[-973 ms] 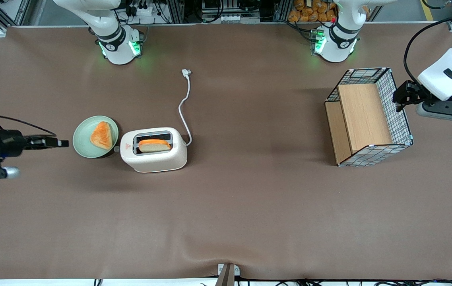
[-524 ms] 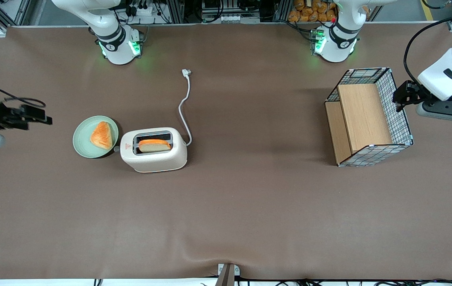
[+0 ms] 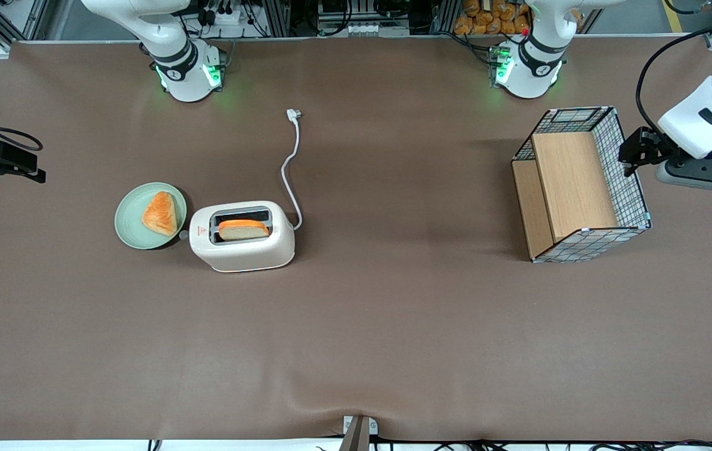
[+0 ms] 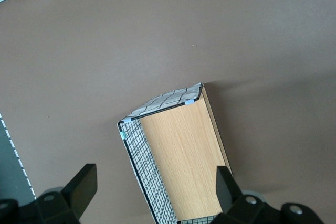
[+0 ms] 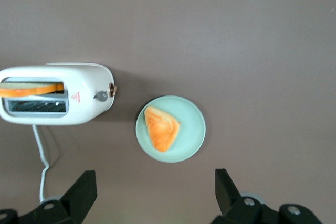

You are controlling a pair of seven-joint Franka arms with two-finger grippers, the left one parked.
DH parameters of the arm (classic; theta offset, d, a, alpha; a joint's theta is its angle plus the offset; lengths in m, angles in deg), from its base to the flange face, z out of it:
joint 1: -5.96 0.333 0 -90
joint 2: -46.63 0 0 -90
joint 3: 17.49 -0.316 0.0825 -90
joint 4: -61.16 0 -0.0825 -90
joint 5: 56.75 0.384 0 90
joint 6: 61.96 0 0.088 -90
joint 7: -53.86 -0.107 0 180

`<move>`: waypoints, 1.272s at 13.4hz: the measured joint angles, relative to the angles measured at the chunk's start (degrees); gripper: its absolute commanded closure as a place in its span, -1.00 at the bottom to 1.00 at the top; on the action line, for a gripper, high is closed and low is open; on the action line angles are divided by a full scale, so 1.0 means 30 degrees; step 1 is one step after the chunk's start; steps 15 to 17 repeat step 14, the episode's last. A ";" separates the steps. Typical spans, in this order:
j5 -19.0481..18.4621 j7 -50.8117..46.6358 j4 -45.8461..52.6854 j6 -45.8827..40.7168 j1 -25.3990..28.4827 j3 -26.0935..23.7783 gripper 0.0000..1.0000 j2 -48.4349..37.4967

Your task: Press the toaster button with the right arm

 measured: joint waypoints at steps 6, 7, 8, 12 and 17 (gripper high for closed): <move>-0.1033 -0.1500 -0.1910 0.0943 0.0894 -0.0129 -1.00 -0.1448; -0.1037 -0.1510 -0.1941 0.0982 0.0904 -0.0130 -1.00 -0.1459; -0.1037 -0.1513 -0.1951 0.1022 0.0904 -0.0130 -1.00 -0.1475; -0.1032 -0.1558 -0.1865 0.1060 0.0917 -0.0186 -1.00 -0.1739; -0.1027 -0.1840 -0.1577 0.0783 0.0801 -0.0508 -1.00 -0.1853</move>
